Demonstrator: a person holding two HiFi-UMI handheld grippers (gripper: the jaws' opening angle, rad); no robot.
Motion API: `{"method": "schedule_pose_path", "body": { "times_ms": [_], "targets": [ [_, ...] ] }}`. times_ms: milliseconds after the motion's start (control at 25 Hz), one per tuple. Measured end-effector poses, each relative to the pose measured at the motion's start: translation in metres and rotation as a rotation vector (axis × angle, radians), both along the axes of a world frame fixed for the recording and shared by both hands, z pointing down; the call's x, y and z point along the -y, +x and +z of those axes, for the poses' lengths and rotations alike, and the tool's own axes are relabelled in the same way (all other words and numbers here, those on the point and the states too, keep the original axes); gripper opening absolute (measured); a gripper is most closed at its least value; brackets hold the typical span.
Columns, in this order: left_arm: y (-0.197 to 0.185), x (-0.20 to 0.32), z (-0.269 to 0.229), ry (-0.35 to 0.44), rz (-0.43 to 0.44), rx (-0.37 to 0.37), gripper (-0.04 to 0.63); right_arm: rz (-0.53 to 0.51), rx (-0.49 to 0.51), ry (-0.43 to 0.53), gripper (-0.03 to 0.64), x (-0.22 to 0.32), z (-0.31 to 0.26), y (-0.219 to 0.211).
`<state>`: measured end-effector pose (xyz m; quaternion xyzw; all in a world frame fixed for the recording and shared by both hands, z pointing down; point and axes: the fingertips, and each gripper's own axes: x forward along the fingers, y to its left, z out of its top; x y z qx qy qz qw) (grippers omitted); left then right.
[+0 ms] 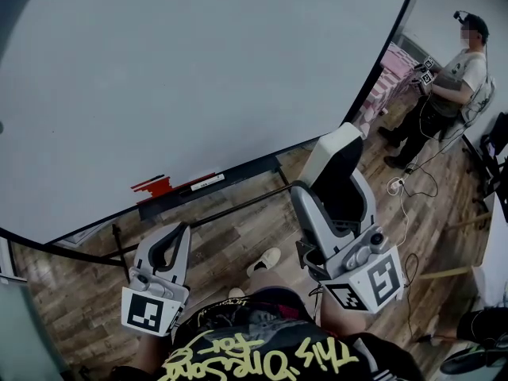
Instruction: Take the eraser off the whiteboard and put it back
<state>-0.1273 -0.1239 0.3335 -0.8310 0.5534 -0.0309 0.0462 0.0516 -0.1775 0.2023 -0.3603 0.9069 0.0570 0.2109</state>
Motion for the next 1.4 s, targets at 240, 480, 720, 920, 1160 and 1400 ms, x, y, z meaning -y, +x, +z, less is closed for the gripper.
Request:
{"method": "schedule_pose_path", "body": {
  "times_ms": [240, 480, 720, 920, 1160, 1400],
  "targets": [
    [0.001, -0.002, 0.001, -0.001, -0.003, -0.004, 0.008, 0.006, -0.001, -0.001, 0.259, 0.004, 0.000, 0.000],
    [0.002, 0.001, 0.000, 0.000, -0.004, -0.005, 0.008, 0.019, 0.003, 0.008, 0.259, 0.012, -0.005, 0.003],
    [0.001, 0.003, 0.000, 0.000, -0.018, -0.009, 0.008, 0.021, 0.009, 0.012, 0.258, 0.019, -0.011, 0.003],
    [0.000, 0.004, -0.002, 0.027, -0.021, 0.002, 0.008, 0.011, 0.013, 0.009, 0.259, 0.028, -0.014, -0.002],
    [-0.003, 0.003, 0.002, -0.010, -0.051, -0.026, 0.008, -0.006, 0.015, 0.022, 0.259, 0.036, -0.020, -0.010],
    [-0.005, 0.002, 0.001, -0.004, -0.065, -0.024, 0.008, -0.009, 0.016, 0.035, 0.259, 0.046, -0.029, -0.015]
  ]
}}
